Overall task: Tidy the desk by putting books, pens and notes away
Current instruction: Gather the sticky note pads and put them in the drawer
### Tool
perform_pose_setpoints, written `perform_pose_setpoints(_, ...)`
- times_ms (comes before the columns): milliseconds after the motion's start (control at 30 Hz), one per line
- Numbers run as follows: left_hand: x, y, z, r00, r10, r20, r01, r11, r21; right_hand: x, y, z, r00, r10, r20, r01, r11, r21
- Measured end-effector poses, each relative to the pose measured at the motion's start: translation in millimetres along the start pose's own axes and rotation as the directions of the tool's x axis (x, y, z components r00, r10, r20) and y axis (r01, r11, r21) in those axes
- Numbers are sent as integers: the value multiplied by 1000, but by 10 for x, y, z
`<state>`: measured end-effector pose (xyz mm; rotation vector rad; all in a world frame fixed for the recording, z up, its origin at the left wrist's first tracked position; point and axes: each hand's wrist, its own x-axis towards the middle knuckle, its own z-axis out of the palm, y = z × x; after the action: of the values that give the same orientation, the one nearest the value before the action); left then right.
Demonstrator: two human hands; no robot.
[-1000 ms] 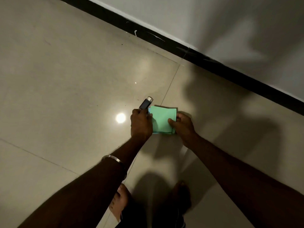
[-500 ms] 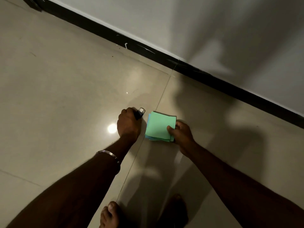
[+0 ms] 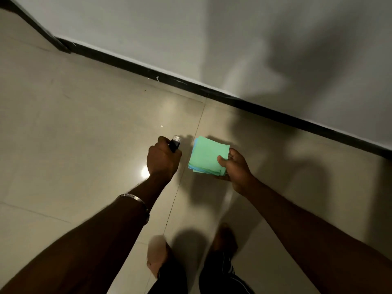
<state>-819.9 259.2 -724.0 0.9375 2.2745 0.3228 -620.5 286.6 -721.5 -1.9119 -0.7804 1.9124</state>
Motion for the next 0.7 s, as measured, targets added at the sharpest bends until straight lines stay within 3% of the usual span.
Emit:
perform_pose_setpoints(433, -1034, 1055, -1410, 997, 73, 14, -73, 997, -32, -1707, -990, -366, 993, -87, -84, 98, 985, 139)
perform_pose_setpoints(700, -1572, 1701, -2084, 955, 294, 47, -298, 949, 102, -2573, -1474, -602, 978, -93, -189, 145, 948, 284)
